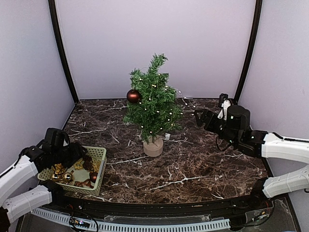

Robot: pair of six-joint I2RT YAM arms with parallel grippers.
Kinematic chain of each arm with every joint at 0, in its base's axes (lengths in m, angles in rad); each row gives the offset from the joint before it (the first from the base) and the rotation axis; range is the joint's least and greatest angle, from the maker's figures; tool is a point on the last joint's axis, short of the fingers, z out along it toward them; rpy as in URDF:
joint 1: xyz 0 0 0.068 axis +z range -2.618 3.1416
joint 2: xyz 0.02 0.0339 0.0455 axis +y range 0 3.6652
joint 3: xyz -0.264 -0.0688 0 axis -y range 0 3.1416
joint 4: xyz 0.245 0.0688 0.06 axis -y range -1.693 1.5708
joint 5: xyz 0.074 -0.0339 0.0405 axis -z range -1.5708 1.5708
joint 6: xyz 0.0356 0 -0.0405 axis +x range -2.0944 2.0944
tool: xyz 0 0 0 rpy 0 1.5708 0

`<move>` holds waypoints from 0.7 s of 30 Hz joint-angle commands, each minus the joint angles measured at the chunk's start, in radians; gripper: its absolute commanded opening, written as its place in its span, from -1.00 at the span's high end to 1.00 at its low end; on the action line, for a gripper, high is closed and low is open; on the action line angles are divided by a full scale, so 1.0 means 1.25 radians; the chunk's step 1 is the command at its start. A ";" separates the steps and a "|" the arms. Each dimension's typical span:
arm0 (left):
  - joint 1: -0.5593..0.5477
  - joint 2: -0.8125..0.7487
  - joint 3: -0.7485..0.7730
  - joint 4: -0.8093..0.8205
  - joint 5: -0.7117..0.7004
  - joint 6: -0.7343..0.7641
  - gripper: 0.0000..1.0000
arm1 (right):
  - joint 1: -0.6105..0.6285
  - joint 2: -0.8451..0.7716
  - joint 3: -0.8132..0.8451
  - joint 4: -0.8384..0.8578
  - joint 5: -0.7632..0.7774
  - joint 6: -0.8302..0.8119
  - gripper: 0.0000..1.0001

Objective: Decorate the small christmas tree
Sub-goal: Wrap the ornament ball around the branch, then adjust the side of the string light in the gap of branches.

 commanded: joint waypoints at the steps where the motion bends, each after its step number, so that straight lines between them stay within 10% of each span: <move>1: 0.004 -0.037 -0.002 -0.082 -0.013 -0.055 -0.38 | -0.020 -0.017 -0.029 0.022 0.010 0.016 -0.77; 21: 0.004 -0.024 -0.008 -0.063 -0.003 -0.073 -0.41 | -0.030 -0.045 -0.039 0.163 -0.267 -0.089 -0.88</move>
